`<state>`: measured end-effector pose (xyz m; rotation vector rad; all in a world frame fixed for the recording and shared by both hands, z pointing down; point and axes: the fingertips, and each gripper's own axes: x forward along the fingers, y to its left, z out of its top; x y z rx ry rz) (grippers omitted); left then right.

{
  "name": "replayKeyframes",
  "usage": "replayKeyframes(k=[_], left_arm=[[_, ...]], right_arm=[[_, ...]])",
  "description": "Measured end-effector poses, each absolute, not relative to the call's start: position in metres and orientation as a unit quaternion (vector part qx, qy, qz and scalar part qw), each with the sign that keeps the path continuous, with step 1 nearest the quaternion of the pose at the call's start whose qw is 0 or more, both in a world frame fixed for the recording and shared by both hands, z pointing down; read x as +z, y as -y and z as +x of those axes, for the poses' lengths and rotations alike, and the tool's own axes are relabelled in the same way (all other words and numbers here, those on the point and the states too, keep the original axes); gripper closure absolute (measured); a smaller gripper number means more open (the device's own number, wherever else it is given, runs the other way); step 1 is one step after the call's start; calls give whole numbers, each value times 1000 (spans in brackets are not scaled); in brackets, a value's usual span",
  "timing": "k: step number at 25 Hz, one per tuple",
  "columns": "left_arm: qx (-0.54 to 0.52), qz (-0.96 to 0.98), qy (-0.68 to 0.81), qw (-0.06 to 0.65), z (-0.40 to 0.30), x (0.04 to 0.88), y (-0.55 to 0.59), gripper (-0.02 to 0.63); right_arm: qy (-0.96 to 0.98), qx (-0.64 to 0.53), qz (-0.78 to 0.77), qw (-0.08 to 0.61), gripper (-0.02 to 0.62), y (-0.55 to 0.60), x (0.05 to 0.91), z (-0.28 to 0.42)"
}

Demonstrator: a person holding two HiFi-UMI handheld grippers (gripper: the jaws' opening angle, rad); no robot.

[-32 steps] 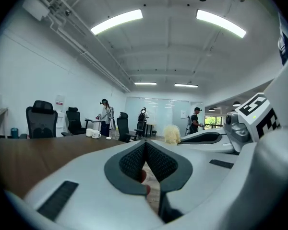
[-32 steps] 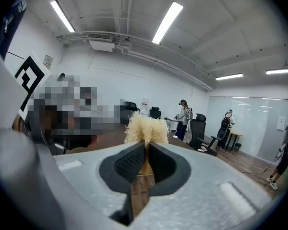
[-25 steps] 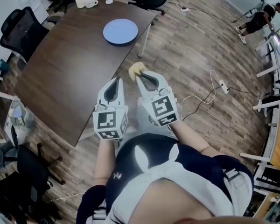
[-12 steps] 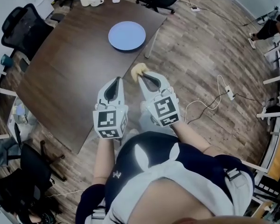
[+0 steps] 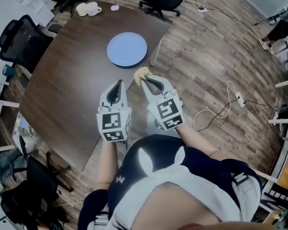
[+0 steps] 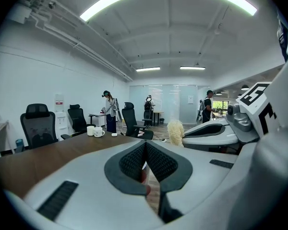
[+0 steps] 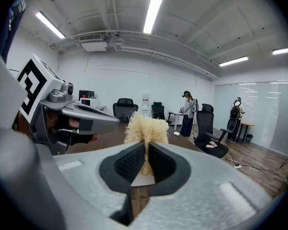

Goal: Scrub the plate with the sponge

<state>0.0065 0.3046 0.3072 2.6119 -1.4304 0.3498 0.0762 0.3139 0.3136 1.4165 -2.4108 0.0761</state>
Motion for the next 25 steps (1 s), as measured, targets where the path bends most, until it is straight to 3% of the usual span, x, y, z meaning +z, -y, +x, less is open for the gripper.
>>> replayKeyframes(k=[11,25], left_arm=[[125,846,511,87,57,318,-255,600],[143,824,532,131,24,355,-228,601]], right_arm=[[877,4,441,189,574,-261,323,126],[867,-5,436,240,574,-230,352,112]])
